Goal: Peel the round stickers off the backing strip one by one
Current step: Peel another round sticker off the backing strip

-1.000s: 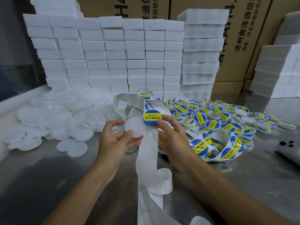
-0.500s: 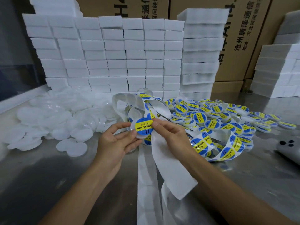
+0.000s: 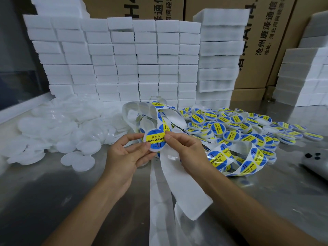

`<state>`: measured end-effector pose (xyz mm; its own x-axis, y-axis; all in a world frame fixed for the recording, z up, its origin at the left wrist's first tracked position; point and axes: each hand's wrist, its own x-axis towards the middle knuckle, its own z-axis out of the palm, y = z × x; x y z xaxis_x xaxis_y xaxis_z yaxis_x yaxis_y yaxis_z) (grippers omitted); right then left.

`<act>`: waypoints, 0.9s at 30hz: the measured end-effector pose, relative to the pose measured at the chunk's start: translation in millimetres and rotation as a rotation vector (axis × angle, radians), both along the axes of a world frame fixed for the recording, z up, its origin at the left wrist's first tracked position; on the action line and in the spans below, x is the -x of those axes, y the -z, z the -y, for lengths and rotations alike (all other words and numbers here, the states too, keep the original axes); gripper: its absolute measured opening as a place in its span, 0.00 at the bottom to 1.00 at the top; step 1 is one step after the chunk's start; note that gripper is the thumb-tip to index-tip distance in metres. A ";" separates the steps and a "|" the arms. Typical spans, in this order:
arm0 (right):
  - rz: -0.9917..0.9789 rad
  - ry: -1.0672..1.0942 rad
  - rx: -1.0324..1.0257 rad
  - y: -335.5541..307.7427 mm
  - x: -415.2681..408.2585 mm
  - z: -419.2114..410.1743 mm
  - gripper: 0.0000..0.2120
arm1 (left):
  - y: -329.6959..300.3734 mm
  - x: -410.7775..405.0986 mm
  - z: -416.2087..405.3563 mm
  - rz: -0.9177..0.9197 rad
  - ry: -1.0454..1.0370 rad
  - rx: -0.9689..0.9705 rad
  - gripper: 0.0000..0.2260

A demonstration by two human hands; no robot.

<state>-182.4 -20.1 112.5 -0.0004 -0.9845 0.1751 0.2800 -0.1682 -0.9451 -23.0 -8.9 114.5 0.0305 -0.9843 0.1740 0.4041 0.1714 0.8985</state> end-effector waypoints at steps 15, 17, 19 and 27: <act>-0.155 0.121 0.126 5.5 -0.7 -0.3 0.02 | 0.4 1.5 -0.4 0.050 -0.058 0.004 0.11; -0.240 0.181 0.205 6.3 -0.8 -1.1 0.03 | 1.6 2.1 -0.3 0.058 -0.071 0.000 0.09; -0.328 0.254 0.253 7.7 -0.7 -0.9 0.03 | 1.9 2.7 -0.3 0.052 -0.081 -0.001 0.08; -0.501 0.407 0.355 7.2 -1.5 -5.9 0.02 | 3.9 5.3 -0.9 0.080 -0.082 0.019 0.06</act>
<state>-180.9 -14.2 105.3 -0.1901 -0.8075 0.5583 -0.3211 -0.4863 -0.8127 -28.3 -8.1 110.6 0.0959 -0.9755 0.1980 0.3154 0.2185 0.9235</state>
